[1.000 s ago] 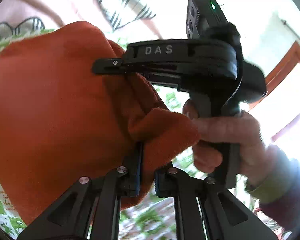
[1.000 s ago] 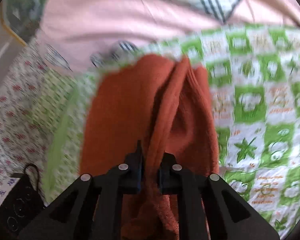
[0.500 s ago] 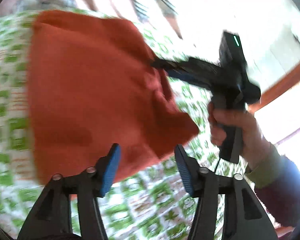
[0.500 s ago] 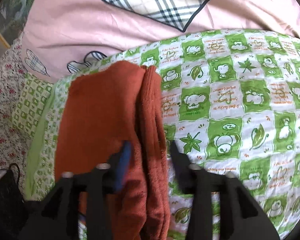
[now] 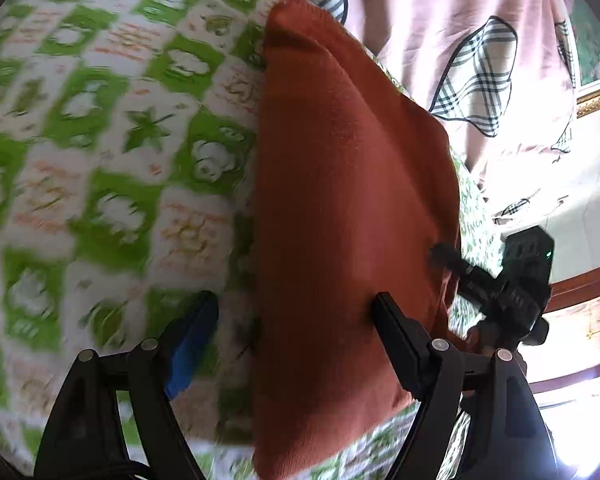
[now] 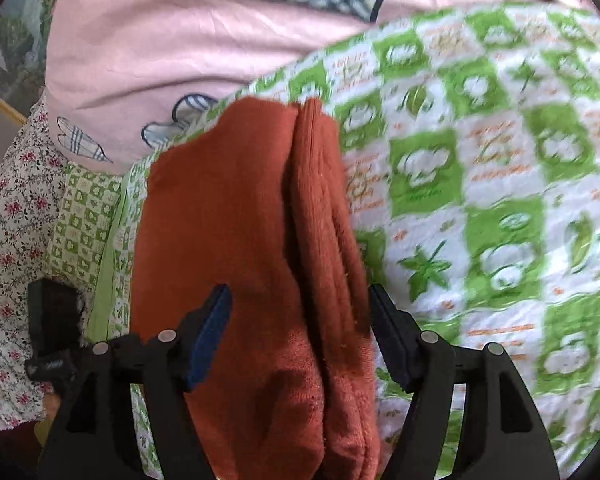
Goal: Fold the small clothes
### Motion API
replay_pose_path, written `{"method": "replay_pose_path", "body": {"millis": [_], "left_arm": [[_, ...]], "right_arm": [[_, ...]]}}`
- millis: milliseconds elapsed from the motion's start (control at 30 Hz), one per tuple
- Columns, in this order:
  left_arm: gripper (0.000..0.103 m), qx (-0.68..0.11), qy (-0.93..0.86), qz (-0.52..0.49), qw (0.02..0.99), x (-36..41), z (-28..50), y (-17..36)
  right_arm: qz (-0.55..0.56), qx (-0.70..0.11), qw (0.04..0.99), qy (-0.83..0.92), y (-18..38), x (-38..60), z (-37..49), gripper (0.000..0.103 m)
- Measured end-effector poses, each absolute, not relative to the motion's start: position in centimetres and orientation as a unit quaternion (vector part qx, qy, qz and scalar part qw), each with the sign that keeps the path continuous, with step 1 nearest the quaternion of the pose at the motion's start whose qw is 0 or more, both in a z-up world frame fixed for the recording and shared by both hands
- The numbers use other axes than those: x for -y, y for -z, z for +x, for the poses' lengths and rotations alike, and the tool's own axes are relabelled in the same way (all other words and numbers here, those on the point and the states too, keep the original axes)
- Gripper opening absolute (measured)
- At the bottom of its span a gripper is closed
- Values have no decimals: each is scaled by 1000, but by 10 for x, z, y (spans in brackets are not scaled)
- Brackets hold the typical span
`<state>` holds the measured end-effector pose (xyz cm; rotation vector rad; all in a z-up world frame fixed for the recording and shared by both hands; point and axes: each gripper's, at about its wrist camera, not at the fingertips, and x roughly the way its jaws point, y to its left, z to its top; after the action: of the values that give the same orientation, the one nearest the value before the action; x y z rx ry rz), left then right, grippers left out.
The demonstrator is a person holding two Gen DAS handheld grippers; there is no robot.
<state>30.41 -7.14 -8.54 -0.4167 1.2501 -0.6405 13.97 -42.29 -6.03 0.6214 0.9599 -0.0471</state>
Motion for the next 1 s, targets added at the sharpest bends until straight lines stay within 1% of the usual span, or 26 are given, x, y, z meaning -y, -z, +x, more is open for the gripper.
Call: {"method": "replay_pose_path", "body": {"millis": [67,133,167,200,233,267,300,400,533,700,833,933,967,1000], "left_arm": [[78,-562,297,-186,750,92,309,87],[54,-556,310,-189,748,104,315,95],[46,-559,313,-190,744,110,319,102],[39,-555,312,-189,748,114,317,102],[34,-549,319,-186,750,113,315,98],[28,-542,326,-183,753,110,312,91],[26,-534,335,-181,755,105,306,82],[24,-503,351,-173,771,84,283,52],[24,-486,337,-188,784,34,255,31],[23,-489,300,-175,800,-18,222,27],[24,-502,271,-180,801,-61,206,42],[30,-535,232,-184,791,-80,206,75],[36,-546,220,-186,787,-83,207,84],[39,-553,210,-195,783,-89,207,92]], "right_arm": [[293,-466,835,21,70,416,146,70],[297,-473,830,15,76,409,150,60],[303,-474,827,14,76,406,151,49],[311,-473,824,15,75,404,150,42],[316,-471,823,17,74,402,150,40],[321,-468,823,14,70,398,147,35],[327,-463,824,9,66,394,144,33],[338,-446,828,-22,51,372,136,31],[336,-440,830,-69,45,321,128,31],[338,-448,819,-122,58,256,130,31],[322,-470,811,-137,74,223,140,31],[290,-498,810,-109,93,210,147,34],[287,-503,810,-96,97,209,148,40],[294,-502,808,-92,99,212,147,42]]}}
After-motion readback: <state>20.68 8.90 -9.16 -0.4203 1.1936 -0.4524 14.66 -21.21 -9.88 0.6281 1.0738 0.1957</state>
